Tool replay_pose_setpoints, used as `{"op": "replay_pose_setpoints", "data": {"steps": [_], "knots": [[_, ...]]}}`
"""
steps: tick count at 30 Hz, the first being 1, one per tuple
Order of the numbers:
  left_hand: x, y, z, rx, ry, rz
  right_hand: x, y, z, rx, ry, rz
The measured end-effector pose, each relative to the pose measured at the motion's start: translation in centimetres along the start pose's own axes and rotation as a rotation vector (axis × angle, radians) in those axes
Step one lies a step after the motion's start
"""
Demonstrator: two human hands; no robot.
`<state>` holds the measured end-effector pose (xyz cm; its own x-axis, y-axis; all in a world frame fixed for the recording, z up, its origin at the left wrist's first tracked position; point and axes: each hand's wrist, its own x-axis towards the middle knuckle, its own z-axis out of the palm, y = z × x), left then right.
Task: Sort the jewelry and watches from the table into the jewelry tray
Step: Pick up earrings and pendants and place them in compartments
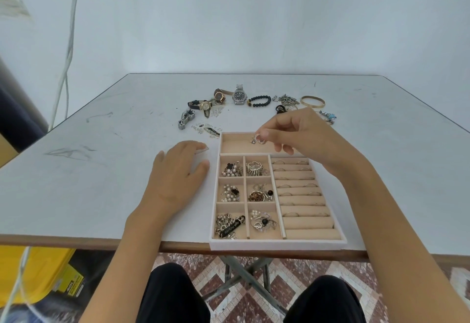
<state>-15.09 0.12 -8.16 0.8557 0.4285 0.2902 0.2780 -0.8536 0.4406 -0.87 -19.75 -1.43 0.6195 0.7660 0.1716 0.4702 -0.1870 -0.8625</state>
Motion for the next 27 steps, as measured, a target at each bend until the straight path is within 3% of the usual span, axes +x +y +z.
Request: {"op": "replay_pose_setpoints", "data": {"steps": [7, 16, 20, 27], "knots": [[-0.2, 0.3, 0.5, 0.234, -0.230, -0.071, -0.9, -0.9, 0.8, 0.081, -0.084, -0.019], [-0.1, 0.4, 0.5, 0.254, -0.222, -0.078, -3.2, -3.5, 3.9, -0.115, -0.490, -0.191], [-0.2, 0.3, 0.5, 0.237, -0.207, -0.070, -3.5, -3.9, 5.0, -0.220, -0.579, -0.168], [-0.3, 0.4, 0.4, 0.216, -0.199, -0.068, -3.9, -4.3, 6.0, -0.370, -0.529, -0.143]]}}
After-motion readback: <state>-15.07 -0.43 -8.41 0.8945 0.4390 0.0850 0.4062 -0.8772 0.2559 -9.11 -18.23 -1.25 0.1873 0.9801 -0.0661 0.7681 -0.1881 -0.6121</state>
